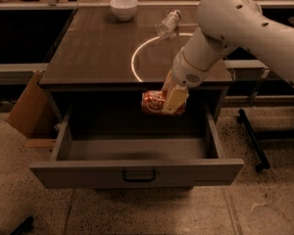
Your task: Place coke can into top drawer
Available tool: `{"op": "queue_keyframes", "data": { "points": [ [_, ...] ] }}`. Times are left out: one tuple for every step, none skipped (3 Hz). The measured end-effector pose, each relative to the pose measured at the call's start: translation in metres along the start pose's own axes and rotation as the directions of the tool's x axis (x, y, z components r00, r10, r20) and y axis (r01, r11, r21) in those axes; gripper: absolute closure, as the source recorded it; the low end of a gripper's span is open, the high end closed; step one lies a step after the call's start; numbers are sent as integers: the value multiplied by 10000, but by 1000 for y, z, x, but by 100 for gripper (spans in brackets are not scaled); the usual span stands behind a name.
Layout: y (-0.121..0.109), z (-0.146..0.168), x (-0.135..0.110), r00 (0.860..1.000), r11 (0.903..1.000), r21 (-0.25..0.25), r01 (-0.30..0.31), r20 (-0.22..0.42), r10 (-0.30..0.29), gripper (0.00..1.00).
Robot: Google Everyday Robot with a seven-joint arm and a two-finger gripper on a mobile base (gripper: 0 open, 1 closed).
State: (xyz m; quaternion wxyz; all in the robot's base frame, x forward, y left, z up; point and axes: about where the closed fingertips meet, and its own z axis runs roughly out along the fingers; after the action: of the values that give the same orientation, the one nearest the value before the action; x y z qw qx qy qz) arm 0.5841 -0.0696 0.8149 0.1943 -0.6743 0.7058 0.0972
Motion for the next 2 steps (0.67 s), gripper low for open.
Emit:
{"op": "queue_keyframes", "data": {
  "points": [
    [14,30,14,9962,9962,-140,-865,-74,864,100],
    [17,63,26,9867,9869,-77,-1613,-241,1611,100]
  ]
}}
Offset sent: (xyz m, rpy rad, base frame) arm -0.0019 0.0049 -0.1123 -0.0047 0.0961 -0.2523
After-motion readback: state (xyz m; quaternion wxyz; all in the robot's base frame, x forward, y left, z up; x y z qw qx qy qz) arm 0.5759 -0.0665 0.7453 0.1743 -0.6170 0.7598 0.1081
